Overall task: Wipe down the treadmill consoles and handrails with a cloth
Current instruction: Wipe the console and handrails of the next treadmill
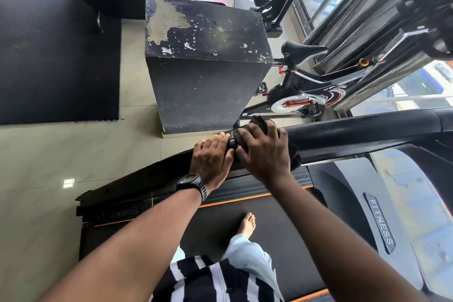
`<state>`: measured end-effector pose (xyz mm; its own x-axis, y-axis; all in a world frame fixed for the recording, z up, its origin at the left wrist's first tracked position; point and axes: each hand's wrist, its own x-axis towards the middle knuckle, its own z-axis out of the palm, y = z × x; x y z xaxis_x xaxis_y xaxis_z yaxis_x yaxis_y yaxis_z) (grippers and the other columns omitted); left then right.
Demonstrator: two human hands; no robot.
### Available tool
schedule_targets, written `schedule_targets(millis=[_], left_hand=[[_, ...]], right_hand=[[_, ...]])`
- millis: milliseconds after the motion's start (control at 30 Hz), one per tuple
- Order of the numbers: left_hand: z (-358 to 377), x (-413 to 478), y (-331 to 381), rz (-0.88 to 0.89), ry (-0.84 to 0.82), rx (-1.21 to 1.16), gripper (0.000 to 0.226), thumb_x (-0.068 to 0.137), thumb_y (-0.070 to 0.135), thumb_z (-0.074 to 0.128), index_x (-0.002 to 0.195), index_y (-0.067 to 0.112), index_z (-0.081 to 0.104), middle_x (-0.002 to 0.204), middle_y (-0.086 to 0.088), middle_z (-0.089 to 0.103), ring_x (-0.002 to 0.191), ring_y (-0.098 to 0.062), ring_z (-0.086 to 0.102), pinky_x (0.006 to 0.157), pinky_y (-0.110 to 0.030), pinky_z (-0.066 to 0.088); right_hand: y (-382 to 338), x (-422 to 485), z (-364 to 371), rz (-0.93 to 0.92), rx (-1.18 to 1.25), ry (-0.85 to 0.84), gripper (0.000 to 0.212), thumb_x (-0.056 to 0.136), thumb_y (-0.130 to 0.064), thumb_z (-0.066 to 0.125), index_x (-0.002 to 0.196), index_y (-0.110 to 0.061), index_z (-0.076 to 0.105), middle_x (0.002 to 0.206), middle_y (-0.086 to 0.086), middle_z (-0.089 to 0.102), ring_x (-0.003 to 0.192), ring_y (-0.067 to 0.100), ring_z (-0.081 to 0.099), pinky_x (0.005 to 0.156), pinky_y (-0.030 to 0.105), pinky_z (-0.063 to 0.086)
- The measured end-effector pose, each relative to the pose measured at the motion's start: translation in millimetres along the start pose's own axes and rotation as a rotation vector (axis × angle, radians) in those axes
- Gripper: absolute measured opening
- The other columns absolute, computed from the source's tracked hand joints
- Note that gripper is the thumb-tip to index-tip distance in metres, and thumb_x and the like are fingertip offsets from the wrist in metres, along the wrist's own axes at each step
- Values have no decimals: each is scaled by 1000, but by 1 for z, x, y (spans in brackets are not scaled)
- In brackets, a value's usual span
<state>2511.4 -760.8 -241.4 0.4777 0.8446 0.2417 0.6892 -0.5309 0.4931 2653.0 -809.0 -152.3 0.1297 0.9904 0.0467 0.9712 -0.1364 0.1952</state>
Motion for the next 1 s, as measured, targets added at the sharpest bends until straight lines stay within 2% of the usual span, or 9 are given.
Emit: schedule_targets(millis=[67,133,267,400,533,600,733,867,1000], left_hand=[[-1,0,0,-3,-1,16,49,96,39,41,129,10,63,129,-8,67,117,-25,62,99,-47,47],[-1,-2,5,-23,-4,28,50,96,41,39,130,12,62,130,-7,66,118,-24,62,103,-49,43],[0,-3,15,-66,5,7,51,96,41,38,131,12,61,135,-6,63,123,-23,59,104,-48,41],[1,-3,11,-14,-16,36,54,96,42,39,135,10,58,137,-8,62,124,-25,58,101,-48,44],[-1,-5,13,-5,-34,57,57,96,44,40,140,10,54,142,-10,57,128,-27,54,104,-50,42],[-1,-7,13,-2,-41,70,59,97,45,39,141,10,53,145,-10,55,131,-27,52,106,-51,40],[-3,-10,15,6,-41,76,60,96,46,39,143,9,51,146,-10,53,133,-27,50,108,-50,37],[1,-12,18,11,3,35,58,97,42,41,141,7,53,144,-12,55,132,-29,51,109,-49,38],[-1,-8,12,79,11,-2,55,100,38,39,140,4,54,142,-14,57,130,-31,53,112,-44,37]], right_hand=[[15,26,-11,-58,-14,-127,46,87,-56,41,113,-30,69,118,-3,68,113,33,54,86,45,42],[31,41,-16,56,11,-203,48,89,-57,39,114,-30,69,118,-2,68,113,32,54,85,43,42],[27,5,-12,317,13,-46,49,91,-51,46,128,-25,63,134,2,61,122,39,47,92,50,39],[6,-19,0,164,-9,12,49,90,-48,52,131,-25,62,138,4,59,126,41,46,97,55,36],[27,38,-18,-54,-23,-203,45,89,-57,43,110,-28,69,116,-1,69,112,33,53,86,45,42],[39,51,-17,56,33,-256,47,90,-57,41,112,-27,70,117,1,68,112,32,53,85,43,42],[24,5,-11,264,-21,-78,49,90,-52,48,125,-22,64,129,3,62,123,39,46,92,52,39],[11,0,-8,69,-26,-56,42,90,-49,52,119,-23,67,125,3,65,121,39,48,93,53,38],[35,55,-22,-49,48,-295,46,92,-55,42,113,-26,70,120,2,68,115,32,54,87,43,43]])
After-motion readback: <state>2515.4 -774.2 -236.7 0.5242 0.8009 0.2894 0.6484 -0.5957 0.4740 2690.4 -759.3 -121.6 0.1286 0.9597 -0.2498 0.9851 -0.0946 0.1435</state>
